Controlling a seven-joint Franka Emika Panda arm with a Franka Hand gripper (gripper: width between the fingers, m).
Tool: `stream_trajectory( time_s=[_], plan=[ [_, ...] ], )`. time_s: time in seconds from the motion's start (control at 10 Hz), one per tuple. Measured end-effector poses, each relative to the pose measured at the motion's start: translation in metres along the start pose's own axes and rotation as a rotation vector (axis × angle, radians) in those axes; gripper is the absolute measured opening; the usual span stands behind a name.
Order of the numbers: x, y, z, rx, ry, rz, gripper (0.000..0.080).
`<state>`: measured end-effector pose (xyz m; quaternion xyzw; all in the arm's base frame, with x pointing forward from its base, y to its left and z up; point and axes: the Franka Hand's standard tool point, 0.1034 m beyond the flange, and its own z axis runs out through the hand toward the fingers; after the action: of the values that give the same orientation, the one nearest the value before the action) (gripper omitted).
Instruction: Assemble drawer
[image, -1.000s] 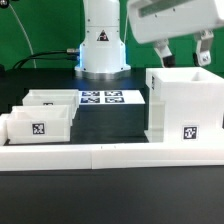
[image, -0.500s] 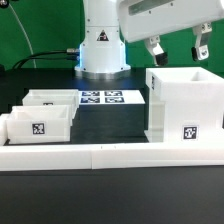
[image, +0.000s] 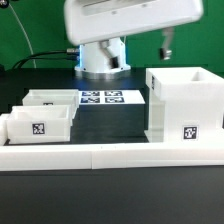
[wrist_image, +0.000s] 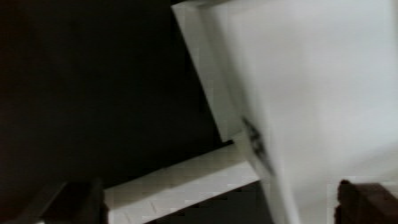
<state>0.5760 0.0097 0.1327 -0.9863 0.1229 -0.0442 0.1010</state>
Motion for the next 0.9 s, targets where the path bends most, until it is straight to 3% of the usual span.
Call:
stream_trajectory(
  time_s=[0.1, 0.4, 0.5, 0.7, 0.9],
  plan=[
    [0.000, -0.002, 0.000, -0.014, -0.002, -0.065, 0.0649],
    [0.000, -0.002, 0.000, -0.014, -0.004, -0.266, 0.0649],
    [-0.003, 0.005, 0.002, -0.031, -0.009, -0.281, 0.0649],
    [-0.015, 0.037, 0.008, -0.130, -0.014, -0.245, 0.0649],
    [-0.024, 0.074, 0.013, -0.159, -0.011, -0.256, 0.0649]
  ],
)
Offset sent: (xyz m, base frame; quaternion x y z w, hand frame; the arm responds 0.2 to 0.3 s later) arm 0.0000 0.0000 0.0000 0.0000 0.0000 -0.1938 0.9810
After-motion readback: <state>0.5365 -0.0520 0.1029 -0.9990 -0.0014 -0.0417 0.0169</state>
